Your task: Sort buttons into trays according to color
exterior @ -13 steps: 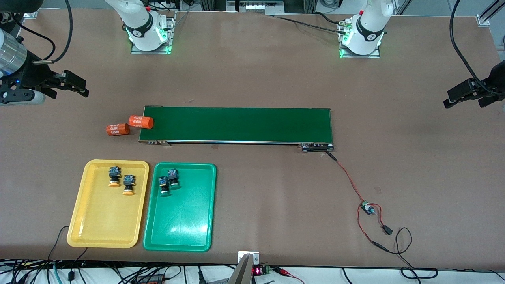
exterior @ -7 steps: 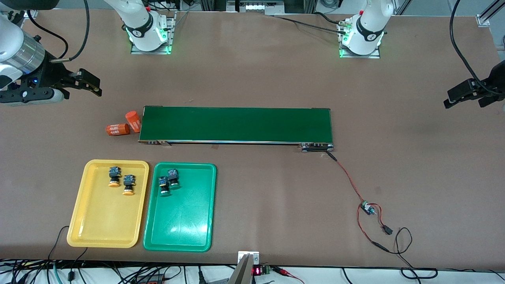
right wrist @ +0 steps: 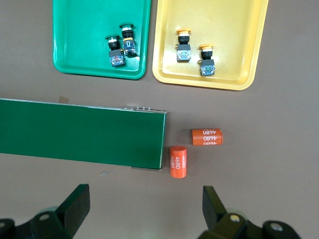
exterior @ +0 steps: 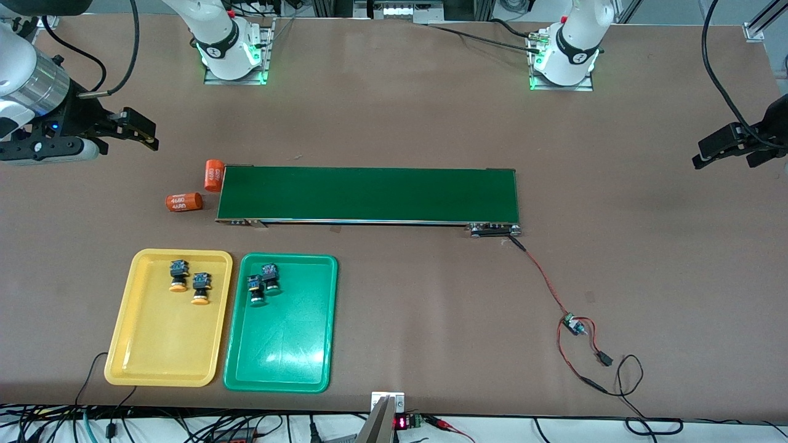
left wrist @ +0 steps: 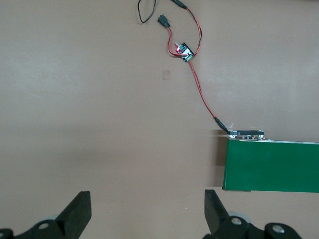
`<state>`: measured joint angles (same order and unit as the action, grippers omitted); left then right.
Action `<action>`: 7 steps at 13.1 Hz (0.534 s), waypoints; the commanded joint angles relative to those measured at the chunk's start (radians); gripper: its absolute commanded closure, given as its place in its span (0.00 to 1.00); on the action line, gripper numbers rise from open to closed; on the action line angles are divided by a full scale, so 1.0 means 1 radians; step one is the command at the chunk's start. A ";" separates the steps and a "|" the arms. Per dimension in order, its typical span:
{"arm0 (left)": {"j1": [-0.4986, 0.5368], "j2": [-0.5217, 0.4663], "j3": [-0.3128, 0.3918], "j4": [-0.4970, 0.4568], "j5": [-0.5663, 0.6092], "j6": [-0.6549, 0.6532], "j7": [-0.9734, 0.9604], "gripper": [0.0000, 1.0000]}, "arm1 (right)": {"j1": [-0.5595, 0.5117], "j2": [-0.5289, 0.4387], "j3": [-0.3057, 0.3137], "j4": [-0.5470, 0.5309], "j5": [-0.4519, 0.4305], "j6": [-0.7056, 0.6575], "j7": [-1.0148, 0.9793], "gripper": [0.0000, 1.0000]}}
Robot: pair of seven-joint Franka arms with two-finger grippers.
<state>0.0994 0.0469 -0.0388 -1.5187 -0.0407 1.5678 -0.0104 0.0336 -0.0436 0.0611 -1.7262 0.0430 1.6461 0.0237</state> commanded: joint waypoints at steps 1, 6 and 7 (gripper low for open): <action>0.002 0.004 -0.001 0.012 0.013 -0.002 0.021 0.00 | -0.001 0.007 -0.004 0.017 -0.002 -0.011 0.030 0.00; 0.002 0.004 0.000 0.012 0.015 -0.002 0.021 0.00 | -0.001 0.005 -0.006 0.019 -0.005 -0.020 0.094 0.00; 0.002 0.004 0.000 0.012 0.015 -0.002 0.021 0.00 | -0.001 0.005 -0.006 0.019 -0.005 -0.020 0.094 0.00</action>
<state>0.0997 0.0469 -0.0388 -1.5187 -0.0407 1.5678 -0.0104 0.0322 -0.0436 0.0559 -1.7262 0.0418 1.6436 0.1012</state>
